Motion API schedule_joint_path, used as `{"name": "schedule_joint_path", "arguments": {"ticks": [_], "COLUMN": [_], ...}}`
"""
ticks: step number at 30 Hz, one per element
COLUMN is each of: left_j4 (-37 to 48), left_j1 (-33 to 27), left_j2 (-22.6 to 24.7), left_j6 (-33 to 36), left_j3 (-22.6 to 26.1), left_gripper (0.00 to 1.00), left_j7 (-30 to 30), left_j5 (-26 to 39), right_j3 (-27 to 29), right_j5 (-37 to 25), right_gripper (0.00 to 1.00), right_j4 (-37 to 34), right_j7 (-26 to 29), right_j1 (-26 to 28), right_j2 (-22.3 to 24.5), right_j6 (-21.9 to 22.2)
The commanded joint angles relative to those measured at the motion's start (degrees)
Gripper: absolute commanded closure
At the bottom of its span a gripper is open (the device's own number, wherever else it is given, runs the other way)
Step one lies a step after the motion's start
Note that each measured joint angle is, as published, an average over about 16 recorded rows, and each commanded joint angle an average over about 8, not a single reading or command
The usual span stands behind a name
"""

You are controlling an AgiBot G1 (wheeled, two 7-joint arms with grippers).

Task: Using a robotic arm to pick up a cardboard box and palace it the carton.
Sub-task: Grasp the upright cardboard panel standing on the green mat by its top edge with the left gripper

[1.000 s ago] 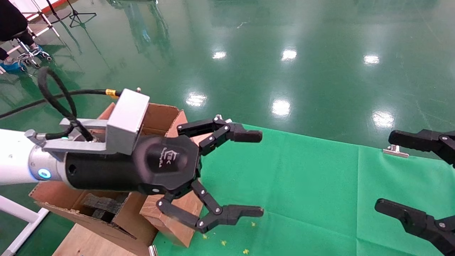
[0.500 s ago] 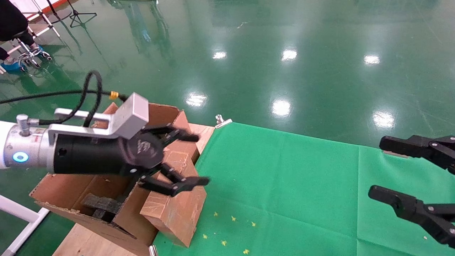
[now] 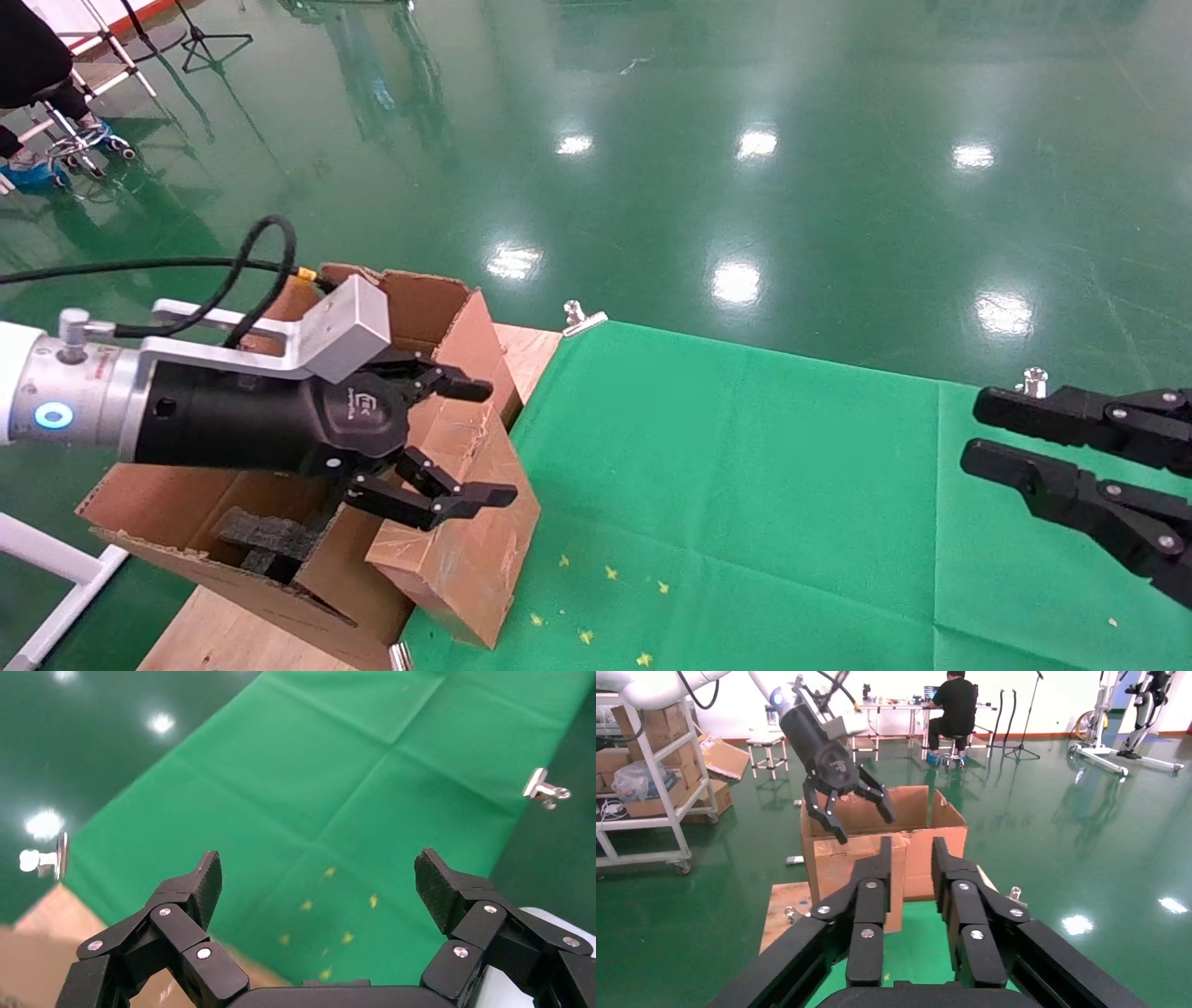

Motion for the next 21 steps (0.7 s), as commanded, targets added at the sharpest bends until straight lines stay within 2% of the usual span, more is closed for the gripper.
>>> {"name": "schedule_joint_path", "arguments": {"ticks": [1, 12, 21], "left_j4": [0.4, -0.17, 0.33], "left_j1": [-0.57, -9.45, -11.77], "left_j2": [0.17, 2.75, 6.11], "left_j6": [0.11, 3.69, 6.64], "left_j3": [0.54, 6.05, 10.4], "left_gripper": [0.0, 0.0, 0.0], "left_j7": [-1.2, -22.43, -31.9], "left_j5": [1.21, 16.24, 21.34], "right_j3": [0.0, 0.0, 0.0], "right_j5": [0.0, 0.0, 0.0], "right_gripper": [1.0, 1.0, 1.0], "right_j4": [0.0, 0.0, 0.0], "right_j7": [0.0, 0.0, 0.0], "right_j1": [0.0, 0.0, 0.0], "right_j2": [0.0, 0.0, 0.0], "right_j6": [0.0, 0.0, 0.0]}}
